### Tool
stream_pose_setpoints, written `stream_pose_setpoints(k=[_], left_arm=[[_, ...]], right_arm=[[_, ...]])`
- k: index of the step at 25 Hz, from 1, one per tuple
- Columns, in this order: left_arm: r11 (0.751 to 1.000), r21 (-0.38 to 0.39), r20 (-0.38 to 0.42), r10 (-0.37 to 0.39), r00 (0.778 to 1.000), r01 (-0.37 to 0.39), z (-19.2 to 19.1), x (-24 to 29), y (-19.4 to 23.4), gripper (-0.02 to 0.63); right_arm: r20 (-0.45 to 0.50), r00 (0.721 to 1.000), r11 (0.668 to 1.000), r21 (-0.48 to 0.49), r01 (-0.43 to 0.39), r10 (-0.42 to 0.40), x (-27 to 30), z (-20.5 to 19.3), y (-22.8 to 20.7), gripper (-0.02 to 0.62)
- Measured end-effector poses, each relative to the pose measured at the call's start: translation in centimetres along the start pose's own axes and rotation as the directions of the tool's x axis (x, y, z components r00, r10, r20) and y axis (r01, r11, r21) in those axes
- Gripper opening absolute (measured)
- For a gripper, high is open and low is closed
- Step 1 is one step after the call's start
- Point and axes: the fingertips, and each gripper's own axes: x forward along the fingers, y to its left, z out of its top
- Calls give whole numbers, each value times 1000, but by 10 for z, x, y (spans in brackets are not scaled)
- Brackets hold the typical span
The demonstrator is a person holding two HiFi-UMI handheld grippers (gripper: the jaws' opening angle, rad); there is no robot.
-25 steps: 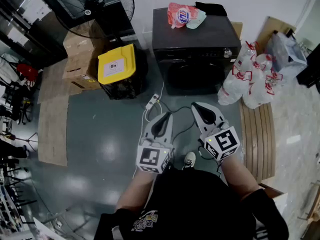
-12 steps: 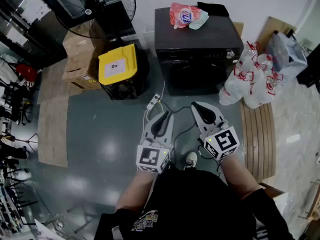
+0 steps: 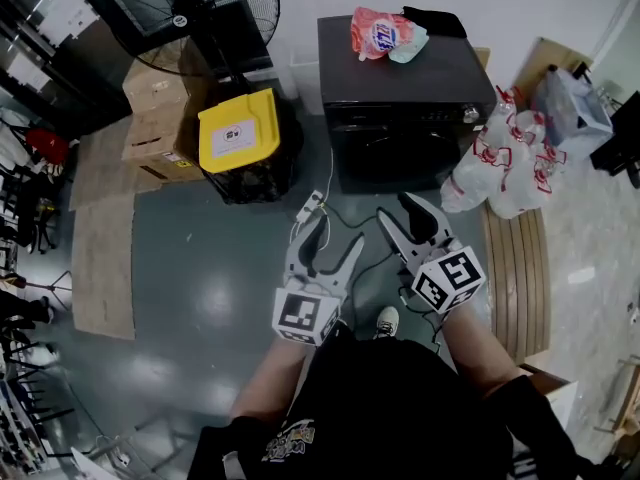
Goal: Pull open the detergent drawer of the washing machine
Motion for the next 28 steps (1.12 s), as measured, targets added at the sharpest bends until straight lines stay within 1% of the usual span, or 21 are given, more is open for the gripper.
stream_pose_setpoints(k=[6,9,17,20,23,28], left_arm=[[1000,1,-11,-27,1000,27,7,-3,36,265],[999,11,-1,-49,999,49,5,-5,55,270],[996,10,-2,-88,996,88,2,-11,107,272],[995,16,-13,-99,995,99,2,-14,123,272],[995,31,-5,-96,995,96,0,-15,135,272],[996,3,-32,-91,995,91,1,-11,147,272]], right_arm=[[13,999,996,86,37,-38,34,-6,2,245],[15,998,990,131,55,-57,51,-10,4,259],[12,994,967,231,105,-111,101,-27,8,270],[21,991,954,275,120,-131,116,-32,8,273],[35,988,931,343,127,-148,127,-37,4,279],[44,986,898,421,125,-158,144,-47,-12,295]])
